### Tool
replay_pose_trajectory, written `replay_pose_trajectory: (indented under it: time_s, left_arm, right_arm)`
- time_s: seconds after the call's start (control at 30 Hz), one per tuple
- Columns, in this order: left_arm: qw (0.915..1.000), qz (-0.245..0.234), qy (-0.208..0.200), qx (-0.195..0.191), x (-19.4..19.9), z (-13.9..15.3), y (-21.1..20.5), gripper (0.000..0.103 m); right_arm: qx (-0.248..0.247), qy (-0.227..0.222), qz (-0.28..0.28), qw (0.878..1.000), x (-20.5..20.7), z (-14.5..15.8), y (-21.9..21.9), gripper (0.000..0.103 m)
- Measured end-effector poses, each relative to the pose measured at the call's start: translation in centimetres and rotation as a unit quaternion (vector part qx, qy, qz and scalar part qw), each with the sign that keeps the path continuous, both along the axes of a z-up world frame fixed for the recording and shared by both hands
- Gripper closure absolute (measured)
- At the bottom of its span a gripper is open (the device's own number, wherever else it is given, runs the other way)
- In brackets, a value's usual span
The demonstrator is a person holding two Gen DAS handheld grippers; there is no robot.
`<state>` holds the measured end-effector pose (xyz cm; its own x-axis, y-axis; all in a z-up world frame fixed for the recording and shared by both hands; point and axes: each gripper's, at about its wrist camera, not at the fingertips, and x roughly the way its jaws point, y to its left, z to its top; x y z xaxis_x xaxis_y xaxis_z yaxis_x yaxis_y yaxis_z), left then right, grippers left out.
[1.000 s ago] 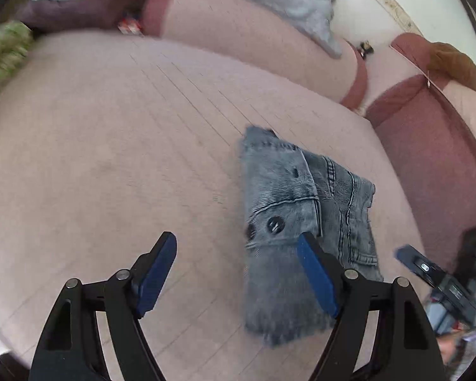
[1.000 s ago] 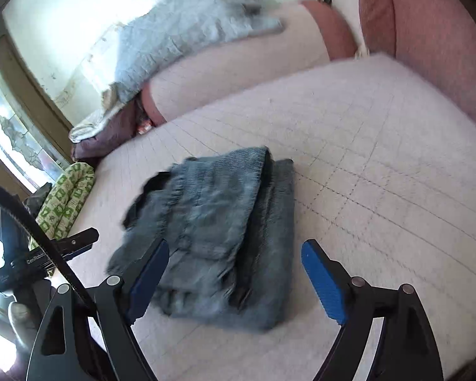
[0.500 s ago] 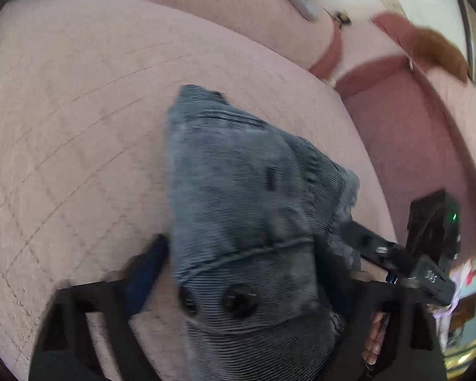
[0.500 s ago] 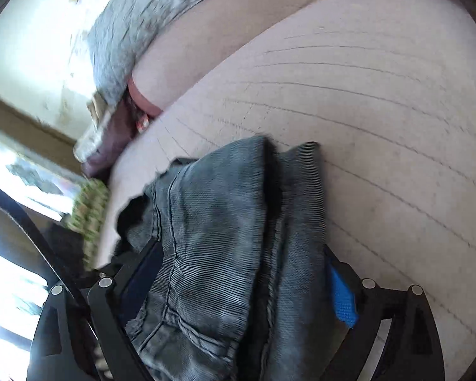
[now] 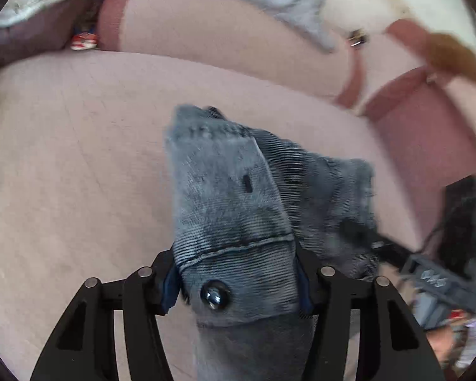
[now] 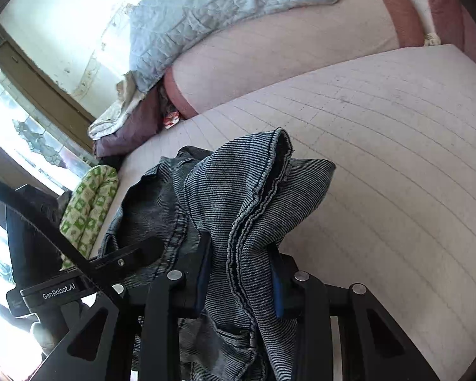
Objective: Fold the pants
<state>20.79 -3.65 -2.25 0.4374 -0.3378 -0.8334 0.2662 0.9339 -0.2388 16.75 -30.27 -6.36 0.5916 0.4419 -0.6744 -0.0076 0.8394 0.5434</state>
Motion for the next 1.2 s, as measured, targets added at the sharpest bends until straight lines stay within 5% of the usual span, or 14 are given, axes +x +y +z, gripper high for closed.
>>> replay_pose_trajectory:
  time_s: [0.07, 0.17, 0.27, 0.37, 0.47, 0.7, 0.8, 0.87, 1.0, 1.03, 1.2]
  left_arm:
    - [0.9953, 0.015, 0.000, 0.095, 0.5, -2.6, -0.4, 0.042]
    - [0.9931, 0.009, -0.028, 0.114, -0.4, -3.5, -0.8, 0.039]
    - [0.9891, 0.006, -0.052, 0.138, -1.7, -2.8, -0.4, 0.039]
    - [0.9898, 0.014, -0.071, 0.122, -2.6, -0.9, 0.1, 0.039]
    - [0.9882, 0.031, -0.109, 0.103, -5.7, 2.0, 1.6, 0.039]
    - [0.9719, 0.086, -0.201, 0.088, -15.0, 7.1, 4.3, 0.024]
    - [0.9494, 0.136, -0.264, 0.101, -19.1, 9.1, 4.2, 0.013]
    - [0.9253, 0.168, -0.321, 0.112, -22.0, 10.7, 4.5, 0.001]
    - [0.8878, 0.205, -0.395, 0.117, -26.7, 12.5, 4.6, 0.000]
    - [0.8872, 0.204, -0.399, 0.110, -27.2, 12.7, 4.7, 0.000]
    - [0.9274, 0.160, -0.324, 0.096, -26.2, 11.4, 4.3, 0.000]
  right_arm:
    - [-0.043, 0.024, -0.008, 0.999, 1.4, -1.5, 0.7, 0.059]
    - [-0.117, 0.049, -0.025, 0.992, 2.0, -3.7, 1.3, 0.044]
    - [-0.087, 0.047, -0.043, 0.994, 0.7, -3.9, 0.3, 0.042]
    - [-0.085, 0.017, -0.061, 0.994, -2.0, -1.6, -0.5, 0.042]
    - [-0.101, -0.029, -0.068, 0.992, -5.8, 1.6, -0.8, 0.032]
    - [-0.146, -0.102, -0.078, 0.981, -15.1, 5.0, 1.8, 0.020]
    - [-0.144, -0.100, -0.075, 0.982, -17.5, 4.3, 3.2, 0.020]
    - [-0.131, -0.099, -0.075, 0.984, -19.1, 3.8, 3.5, 0.020]
    - [-0.133, -0.110, -0.076, 0.982, -20.8, 4.1, 4.4, 0.020]
    - [-0.137, -0.113, -0.075, 0.981, -21.1, 4.3, 4.6, 0.020]
    - [-0.163, -0.107, -0.078, 0.978, -21.8, 4.5, 6.0, 0.016]
